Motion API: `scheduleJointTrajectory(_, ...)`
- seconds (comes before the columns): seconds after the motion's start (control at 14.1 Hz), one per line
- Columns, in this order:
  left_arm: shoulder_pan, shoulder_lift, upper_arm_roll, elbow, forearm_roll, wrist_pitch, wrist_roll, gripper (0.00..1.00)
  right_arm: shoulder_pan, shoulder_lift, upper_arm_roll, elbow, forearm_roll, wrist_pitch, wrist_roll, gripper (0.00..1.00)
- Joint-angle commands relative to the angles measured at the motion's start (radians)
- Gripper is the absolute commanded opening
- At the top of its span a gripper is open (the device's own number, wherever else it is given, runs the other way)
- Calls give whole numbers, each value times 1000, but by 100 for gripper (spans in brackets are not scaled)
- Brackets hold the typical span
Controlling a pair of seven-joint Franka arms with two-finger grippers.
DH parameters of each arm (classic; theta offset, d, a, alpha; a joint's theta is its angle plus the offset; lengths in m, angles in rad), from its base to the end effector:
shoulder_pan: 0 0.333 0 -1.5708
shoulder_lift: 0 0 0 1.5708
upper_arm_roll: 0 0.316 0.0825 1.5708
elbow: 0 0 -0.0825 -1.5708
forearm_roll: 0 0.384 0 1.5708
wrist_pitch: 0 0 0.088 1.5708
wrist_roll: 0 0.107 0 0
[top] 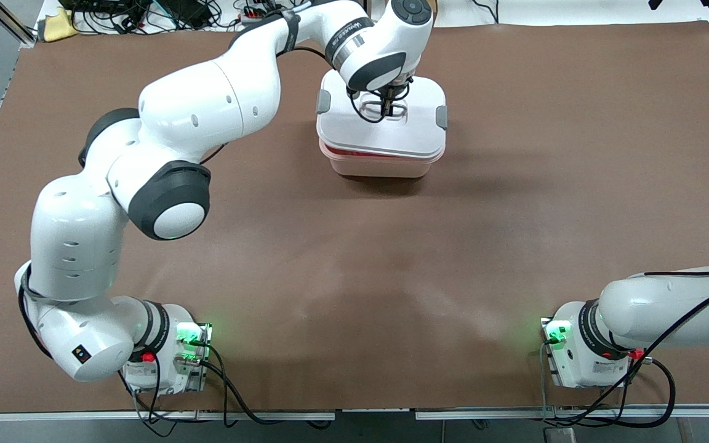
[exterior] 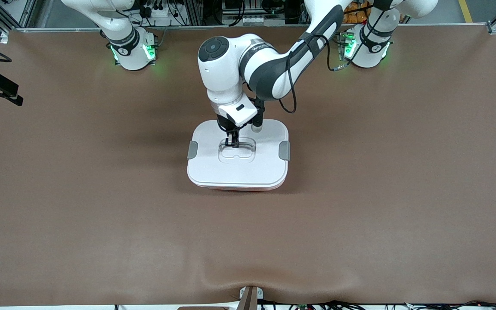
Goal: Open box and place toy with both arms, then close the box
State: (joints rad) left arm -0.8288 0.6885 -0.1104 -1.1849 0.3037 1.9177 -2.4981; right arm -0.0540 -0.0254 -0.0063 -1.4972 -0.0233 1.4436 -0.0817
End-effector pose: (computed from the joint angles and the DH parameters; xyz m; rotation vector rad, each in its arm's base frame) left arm 0.4772 -0.5780 0.3896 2.2401 2.0637 0.3199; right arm 0.5322 -0.0349 0.6616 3.1202 0.0293 -0.0464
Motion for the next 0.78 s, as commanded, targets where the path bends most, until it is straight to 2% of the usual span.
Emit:
scheduleJointTrajectory(0.0, -15, 20, 14, 47, 18, -25, -22, 0, 3, 9, 2, 25, -3, -22, -7, 100)
scheduleJointTrajectory(0.71, -16, 32, 11, 47, 15, -26, -85, 0, 0, 9, 2, 23, -4, -29, -3, 100)
